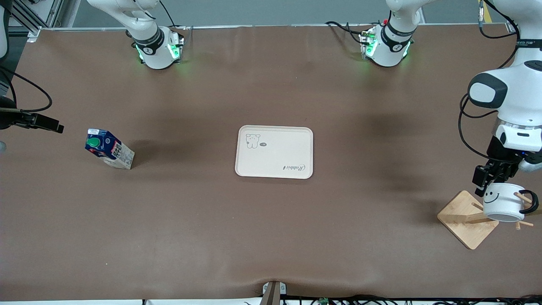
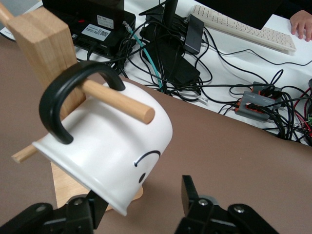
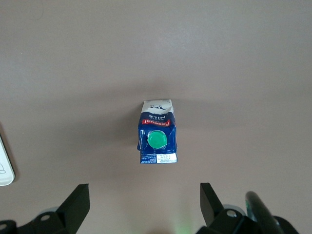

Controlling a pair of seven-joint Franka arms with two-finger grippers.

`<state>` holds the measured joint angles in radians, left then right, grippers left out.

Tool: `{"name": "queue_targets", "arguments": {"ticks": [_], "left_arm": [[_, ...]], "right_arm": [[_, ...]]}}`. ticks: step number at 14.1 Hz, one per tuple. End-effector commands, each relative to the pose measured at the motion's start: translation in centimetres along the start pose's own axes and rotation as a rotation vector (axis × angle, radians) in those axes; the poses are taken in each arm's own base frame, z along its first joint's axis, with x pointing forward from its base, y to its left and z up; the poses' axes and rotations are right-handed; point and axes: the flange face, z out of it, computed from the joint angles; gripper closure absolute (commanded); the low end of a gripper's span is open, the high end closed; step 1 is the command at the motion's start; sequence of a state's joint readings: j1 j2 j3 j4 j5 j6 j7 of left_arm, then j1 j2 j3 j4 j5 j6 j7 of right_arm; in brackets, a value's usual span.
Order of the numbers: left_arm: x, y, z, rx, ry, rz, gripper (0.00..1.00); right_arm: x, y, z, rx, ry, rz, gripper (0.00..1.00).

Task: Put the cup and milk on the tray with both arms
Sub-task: 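Lower the left gripper onto the white mug's rim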

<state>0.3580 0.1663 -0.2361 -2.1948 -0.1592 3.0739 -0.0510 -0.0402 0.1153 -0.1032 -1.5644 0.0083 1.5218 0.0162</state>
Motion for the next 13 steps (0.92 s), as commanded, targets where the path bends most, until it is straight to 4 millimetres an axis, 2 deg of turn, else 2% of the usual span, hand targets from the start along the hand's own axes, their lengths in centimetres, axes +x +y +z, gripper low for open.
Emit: {"name": "queue_targets", "arguments": {"ticks": [1, 3, 7, 13], "left_arm": [[0.58, 0.35, -0.32, -0.005, 0.021, 0.029, 0.33], [0.75, 0.48, -0.46, -0.007, 0.025, 0.03, 0.35], [0.6, 0.53, -0.34, -0.008, 0.021, 0.063, 0.54], [0.28, 0.17, -0.08, -0.003, 0.012, 0.08, 0.67]], "right_arm": [[0.25, 0.33, -0.34, 0.009, 0.001, 0.013, 0.0], [0.25, 0.33, -0.34, 0.009, 0.001, 0.013, 0.0], [0.3, 0.32, -0.18, 0.008, -0.002, 0.015, 0.0], [0.49, 1.22, 0.09, 0.017, -0.008, 0.028, 0.0]]}}
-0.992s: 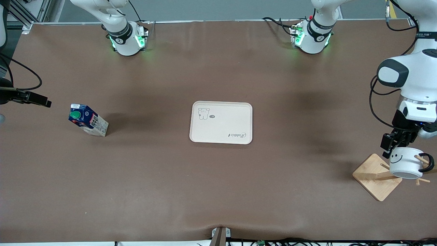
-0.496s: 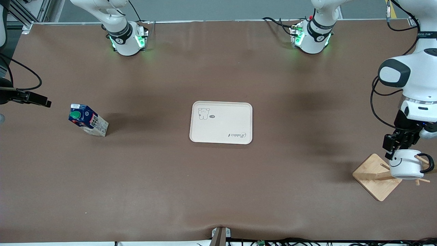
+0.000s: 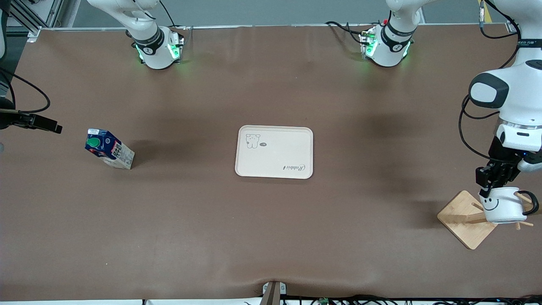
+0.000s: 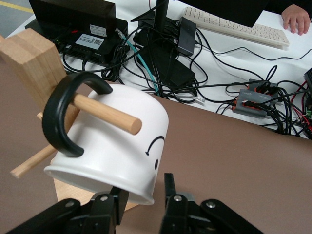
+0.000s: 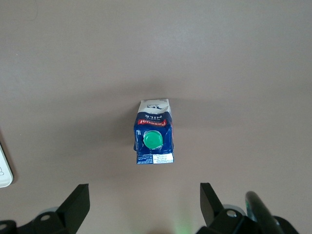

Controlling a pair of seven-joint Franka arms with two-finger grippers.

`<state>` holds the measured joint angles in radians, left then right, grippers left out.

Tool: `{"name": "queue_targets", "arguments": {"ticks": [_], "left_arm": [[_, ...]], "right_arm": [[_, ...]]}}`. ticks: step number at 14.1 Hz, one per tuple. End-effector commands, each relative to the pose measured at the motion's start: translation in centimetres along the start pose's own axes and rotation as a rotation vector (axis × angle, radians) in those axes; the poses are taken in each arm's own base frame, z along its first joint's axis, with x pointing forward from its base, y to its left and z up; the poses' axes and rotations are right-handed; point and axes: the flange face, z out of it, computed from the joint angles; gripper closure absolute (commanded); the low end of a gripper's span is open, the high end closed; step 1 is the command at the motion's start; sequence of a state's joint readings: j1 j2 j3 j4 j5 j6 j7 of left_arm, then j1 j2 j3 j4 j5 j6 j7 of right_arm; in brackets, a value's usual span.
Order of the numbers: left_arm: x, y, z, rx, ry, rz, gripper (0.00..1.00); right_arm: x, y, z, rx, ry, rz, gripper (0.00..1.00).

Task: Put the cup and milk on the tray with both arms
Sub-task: 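Close the left gripper on the white mug's rim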

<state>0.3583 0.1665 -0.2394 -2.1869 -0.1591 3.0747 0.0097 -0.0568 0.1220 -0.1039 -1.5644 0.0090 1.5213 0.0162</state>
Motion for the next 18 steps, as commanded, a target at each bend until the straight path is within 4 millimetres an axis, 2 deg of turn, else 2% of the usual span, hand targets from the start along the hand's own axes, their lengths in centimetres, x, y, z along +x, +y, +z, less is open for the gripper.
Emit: {"name": "queue_targets", "arguments": {"ticks": [1, 10, 18], "left_arm": [[-0.1, -0.1, 0.1, 0.001, 0.003, 0.017, 0.72], [-1.1, -0.1, 0.5, 0.001, -0.017, 0.043, 1.0], [-0.4, 1.3, -0.5, -0.014, -0.023, 0.066, 1.0]], "right_arm": [[0.3, 0.3, -0.2, 0.014, -0.002, 0.012, 0.0], [0.7, 0.6, 0.5, 0.014, -0.015, 0.016, 0.0], [0.7, 0.8, 0.4, 0.015, -0.013, 0.02, 0.0]]}}
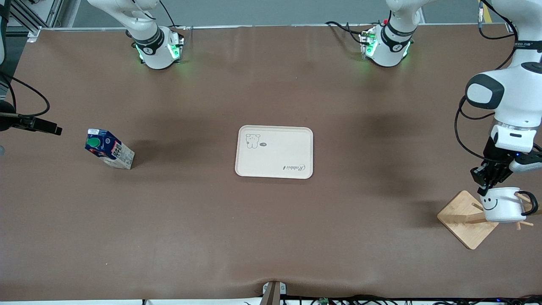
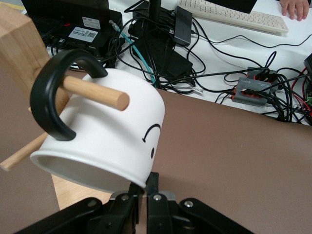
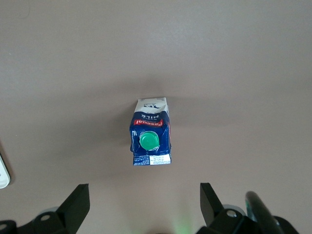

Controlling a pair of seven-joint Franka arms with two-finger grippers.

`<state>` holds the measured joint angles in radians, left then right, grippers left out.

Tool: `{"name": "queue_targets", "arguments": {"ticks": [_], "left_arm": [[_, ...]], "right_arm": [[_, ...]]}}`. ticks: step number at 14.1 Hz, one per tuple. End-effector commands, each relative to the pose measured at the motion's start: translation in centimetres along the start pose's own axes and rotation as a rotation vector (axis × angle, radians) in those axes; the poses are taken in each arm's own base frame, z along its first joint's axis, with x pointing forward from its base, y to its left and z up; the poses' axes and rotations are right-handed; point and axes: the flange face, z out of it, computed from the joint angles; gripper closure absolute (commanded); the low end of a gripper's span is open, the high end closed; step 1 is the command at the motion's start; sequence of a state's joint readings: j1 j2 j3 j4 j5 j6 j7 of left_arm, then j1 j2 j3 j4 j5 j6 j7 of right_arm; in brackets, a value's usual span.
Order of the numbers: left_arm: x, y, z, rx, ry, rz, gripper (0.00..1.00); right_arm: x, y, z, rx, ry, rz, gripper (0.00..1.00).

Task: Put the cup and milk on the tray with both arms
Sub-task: 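Close the left gripper on the white mug's rim, then lift the mug off the stand and carry it toward the tray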

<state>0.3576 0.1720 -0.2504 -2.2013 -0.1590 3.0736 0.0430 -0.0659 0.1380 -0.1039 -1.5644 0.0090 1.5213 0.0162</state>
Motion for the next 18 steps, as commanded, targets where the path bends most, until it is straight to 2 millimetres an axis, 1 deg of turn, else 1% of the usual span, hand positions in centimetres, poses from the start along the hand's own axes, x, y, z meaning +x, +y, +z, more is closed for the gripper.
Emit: {"name": "queue_targets", "arguments": {"ticks": [1, 2, 3, 4, 8, 11, 14, 16, 18], "left_arm": [[0.9, 1.0, -1.5, -0.008, 0.001, 0.029, 1.0], [0.9, 1.3, -1.7, -0.011, -0.005, 0.034, 1.0], [1.1, 2.0, -2.2, -0.019, -0.006, 0.042, 1.0], [1.1, 2.2, -2.6, -0.02, -0.018, 0.046, 1.0], [2.1, 3.1, -5.4, -0.018, -0.055, 0.055, 1.0], [2.2, 4.6, -7.3, -0.025, -0.097, 0.055, 1.0], [1.6, 8.0, -8.1, -0.044, -0.145, -0.028, 1.0], [0.7, 10.7, -8.1, -0.059, -0.176, -0.093, 1.0], [-0.7, 14.2, -7.8, -0.077, -0.217, -0.166, 1.0]], "right_arm": [[0.2, 0.4, -0.4, 0.015, 0.001, 0.011, 0.0], [0.2, 0.4, -0.4, 0.015, 0.001, 0.011, 0.0], [0.2, 0.4, -0.3, 0.015, 0.0, 0.011, 0.0], [0.2, 0.4, -0.3, 0.015, 0.0, 0.011, 0.0], [0.2, 0.4, -0.4, 0.015, 0.001, 0.011, 0.0], [0.2, 0.4, -0.3, 0.015, 0.0, 0.011, 0.0], [0.2, 0.4, -0.3, 0.015, 0.0, 0.011, 0.0], [0.2, 0.4, -0.4, 0.015, 0.001, 0.011, 0.0], [0.2, 0.4, -0.3, 0.015, 0.0, 0.011, 0.0]]}}
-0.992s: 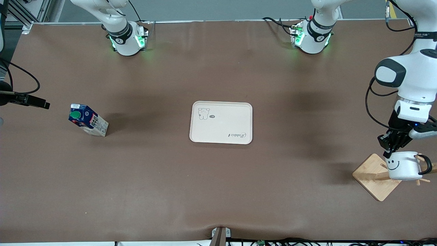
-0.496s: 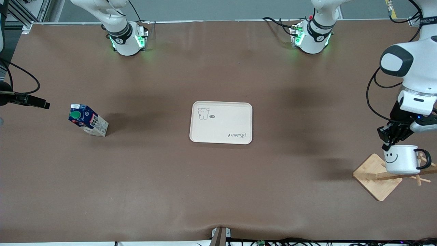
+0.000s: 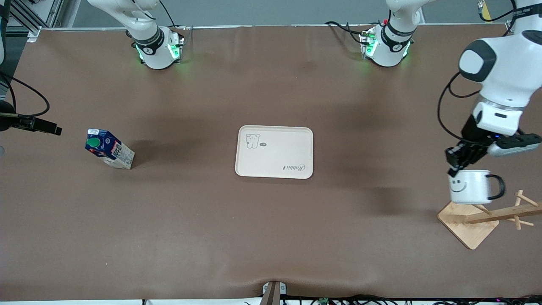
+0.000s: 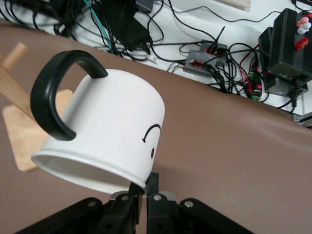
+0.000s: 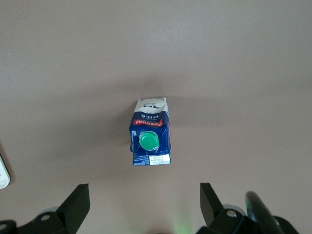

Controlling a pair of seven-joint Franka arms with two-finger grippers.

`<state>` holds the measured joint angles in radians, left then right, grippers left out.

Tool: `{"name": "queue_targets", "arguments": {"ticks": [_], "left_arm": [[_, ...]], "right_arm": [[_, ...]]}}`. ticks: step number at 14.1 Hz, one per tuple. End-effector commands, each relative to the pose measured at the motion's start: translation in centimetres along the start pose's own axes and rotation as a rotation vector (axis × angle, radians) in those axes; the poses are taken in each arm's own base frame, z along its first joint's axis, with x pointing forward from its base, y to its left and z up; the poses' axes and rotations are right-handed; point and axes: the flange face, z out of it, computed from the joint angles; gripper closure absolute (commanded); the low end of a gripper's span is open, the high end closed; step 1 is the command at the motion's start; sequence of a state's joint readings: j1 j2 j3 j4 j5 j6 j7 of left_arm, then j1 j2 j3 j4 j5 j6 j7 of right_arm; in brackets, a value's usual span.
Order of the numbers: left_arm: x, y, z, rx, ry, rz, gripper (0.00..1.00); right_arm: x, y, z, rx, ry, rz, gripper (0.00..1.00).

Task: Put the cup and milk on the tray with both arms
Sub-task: 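Lift the mug off the stand and carry it toward the tray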

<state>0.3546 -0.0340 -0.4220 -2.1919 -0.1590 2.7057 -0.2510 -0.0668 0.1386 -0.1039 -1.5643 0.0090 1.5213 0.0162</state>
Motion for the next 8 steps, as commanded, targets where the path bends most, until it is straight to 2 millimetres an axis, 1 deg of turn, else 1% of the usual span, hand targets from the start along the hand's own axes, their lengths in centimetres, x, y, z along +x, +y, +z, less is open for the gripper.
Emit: {"name": "queue_targets", "arguments": {"ticks": [1, 3, 6, 8], "left_arm": [[-2.1, 4.3, 0.3, -0.025, -0.048, -0.093, 1.0], [-4.2, 8.1, 1.5, -0.044, -0.12, -0.154, 1.0], [-6.6, 13.6, 2.3, -0.056, -0.253, -0.221, 1.0], [-8.2, 16.9, 2.9, -0.054, -0.354, -0.258, 1.0]], "right_arm": [[0.2, 0.3, -0.4, 0.015, 0.002, 0.01, 0.0], [0.2, 0.3, -0.4, 0.015, 0.002, 0.011, 0.0], [0.2, 0.3, -0.4, 0.015, 0.002, 0.013, 0.0], [0.2, 0.3, -0.4, 0.015, 0.002, 0.01, 0.0]]}}
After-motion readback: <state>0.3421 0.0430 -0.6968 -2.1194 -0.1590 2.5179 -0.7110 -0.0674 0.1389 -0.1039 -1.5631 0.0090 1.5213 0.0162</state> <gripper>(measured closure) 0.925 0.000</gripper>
